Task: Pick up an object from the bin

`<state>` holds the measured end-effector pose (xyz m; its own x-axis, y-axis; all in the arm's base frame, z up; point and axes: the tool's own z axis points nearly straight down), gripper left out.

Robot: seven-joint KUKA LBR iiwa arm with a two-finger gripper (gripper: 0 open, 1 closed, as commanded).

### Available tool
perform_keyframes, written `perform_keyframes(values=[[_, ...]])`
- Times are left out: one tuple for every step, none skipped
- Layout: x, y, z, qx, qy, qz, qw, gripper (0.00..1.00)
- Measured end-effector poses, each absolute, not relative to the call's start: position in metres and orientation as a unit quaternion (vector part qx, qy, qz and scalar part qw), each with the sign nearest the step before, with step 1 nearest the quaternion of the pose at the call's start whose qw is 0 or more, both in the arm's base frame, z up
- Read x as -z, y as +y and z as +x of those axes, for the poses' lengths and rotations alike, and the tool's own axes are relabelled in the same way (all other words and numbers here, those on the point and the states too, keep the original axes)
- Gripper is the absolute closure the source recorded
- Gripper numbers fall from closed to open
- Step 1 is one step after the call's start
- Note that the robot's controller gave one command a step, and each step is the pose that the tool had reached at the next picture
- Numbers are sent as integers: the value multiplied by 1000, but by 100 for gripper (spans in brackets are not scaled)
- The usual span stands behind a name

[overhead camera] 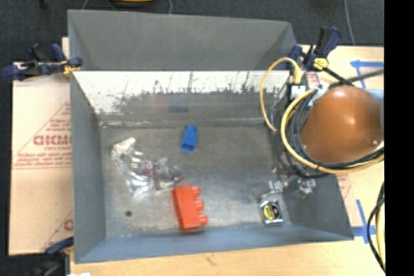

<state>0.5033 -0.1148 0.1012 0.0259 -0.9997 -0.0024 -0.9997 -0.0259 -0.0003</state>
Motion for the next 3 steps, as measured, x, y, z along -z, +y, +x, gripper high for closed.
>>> perform_keyframes(values=[[-76, -133, 495, -1, 537, -844, 6, 0], [-74, -95, 490, -1, 304, -953, 1, 0], [-74, -95, 490, -1, 307, -952, 0, 100]])
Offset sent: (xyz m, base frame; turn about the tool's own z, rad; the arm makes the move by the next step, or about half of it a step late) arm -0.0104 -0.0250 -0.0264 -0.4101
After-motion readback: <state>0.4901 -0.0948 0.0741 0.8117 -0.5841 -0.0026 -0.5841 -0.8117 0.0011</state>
